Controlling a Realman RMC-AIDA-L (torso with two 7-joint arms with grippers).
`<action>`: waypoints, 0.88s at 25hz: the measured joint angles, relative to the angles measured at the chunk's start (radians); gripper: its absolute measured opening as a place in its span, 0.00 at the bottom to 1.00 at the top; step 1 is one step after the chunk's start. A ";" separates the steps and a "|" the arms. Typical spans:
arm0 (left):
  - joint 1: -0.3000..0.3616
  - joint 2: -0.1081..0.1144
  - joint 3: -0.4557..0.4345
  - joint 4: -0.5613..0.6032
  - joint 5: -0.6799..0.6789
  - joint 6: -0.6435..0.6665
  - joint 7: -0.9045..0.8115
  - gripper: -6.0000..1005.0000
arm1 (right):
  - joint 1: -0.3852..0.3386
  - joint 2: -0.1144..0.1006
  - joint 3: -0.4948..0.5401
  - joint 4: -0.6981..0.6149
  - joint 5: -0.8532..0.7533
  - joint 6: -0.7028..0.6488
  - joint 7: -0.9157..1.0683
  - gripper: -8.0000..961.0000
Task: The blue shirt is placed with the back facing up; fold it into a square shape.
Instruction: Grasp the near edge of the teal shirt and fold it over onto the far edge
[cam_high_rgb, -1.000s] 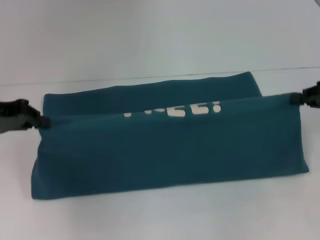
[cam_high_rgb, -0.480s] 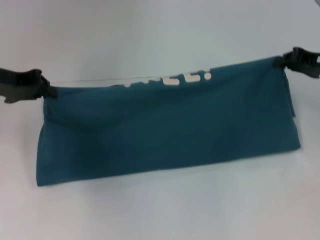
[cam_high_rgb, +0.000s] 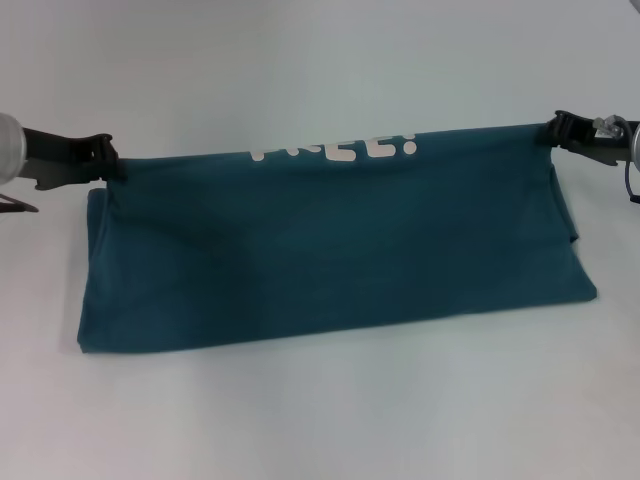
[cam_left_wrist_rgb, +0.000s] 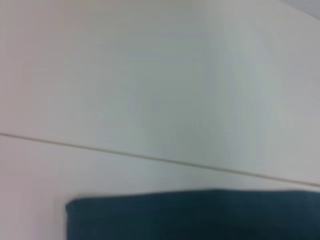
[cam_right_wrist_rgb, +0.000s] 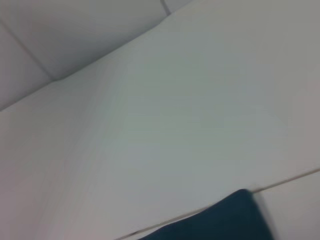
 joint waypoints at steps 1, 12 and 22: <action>0.000 -0.006 0.000 -0.006 0.001 -0.025 0.000 0.09 | 0.000 0.003 -0.001 0.007 0.001 0.024 -0.001 0.06; -0.008 -0.035 0.001 -0.056 0.028 -0.132 -0.001 0.10 | 0.023 0.017 -0.092 0.037 -0.002 0.150 -0.004 0.06; -0.005 -0.045 -0.011 -0.050 0.016 -0.159 0.002 0.11 | 0.062 0.001 -0.120 0.079 -0.004 0.204 -0.001 0.07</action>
